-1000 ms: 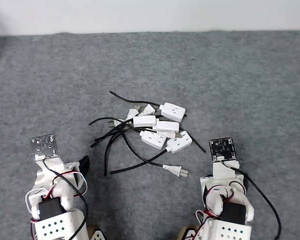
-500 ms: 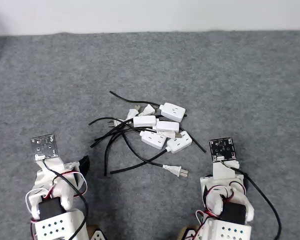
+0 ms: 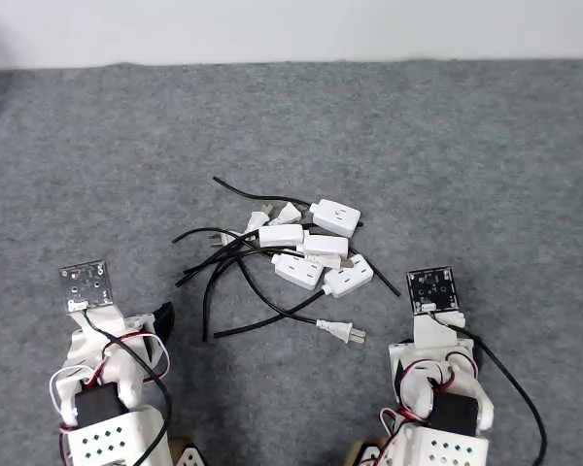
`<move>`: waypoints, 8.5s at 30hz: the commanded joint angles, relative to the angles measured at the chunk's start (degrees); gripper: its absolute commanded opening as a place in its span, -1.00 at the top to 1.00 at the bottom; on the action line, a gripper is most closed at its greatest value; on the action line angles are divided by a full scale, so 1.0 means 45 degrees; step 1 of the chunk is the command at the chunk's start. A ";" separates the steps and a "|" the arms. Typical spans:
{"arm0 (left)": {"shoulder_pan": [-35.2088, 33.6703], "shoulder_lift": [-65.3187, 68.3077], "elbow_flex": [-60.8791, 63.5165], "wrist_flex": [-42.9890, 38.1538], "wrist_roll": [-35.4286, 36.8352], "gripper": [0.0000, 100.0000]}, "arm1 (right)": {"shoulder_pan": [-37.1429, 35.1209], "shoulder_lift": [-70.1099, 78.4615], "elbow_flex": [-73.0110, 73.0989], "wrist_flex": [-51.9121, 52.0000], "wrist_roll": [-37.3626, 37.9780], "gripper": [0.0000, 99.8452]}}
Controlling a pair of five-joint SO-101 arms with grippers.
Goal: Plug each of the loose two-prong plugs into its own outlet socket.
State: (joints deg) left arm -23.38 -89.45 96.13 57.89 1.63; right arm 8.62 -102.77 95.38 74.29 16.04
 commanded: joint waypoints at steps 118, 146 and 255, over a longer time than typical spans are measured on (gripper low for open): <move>-0.0801 -0.0098 -0.0088 -1.0882 0.4161 0.37 | 0.0557 -0.0147 0.0195 -1.0383 -0.3204 0.29; 0.7560 -0.0098 0.0147 -0.5197 -0.9006 0.37 | -0.5187 -0.0264 0.0234 -0.7414 0.6349 0.29; 0.5392 -0.0098 0.0166 -0.5079 -0.4181 0.37 | -0.3976 -0.0244 0.0234 -0.5832 0.2520 0.56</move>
State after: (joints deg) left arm 1.05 -89.45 97.63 36.70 -15.08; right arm -9.58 -103.12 95.38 46.77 25.71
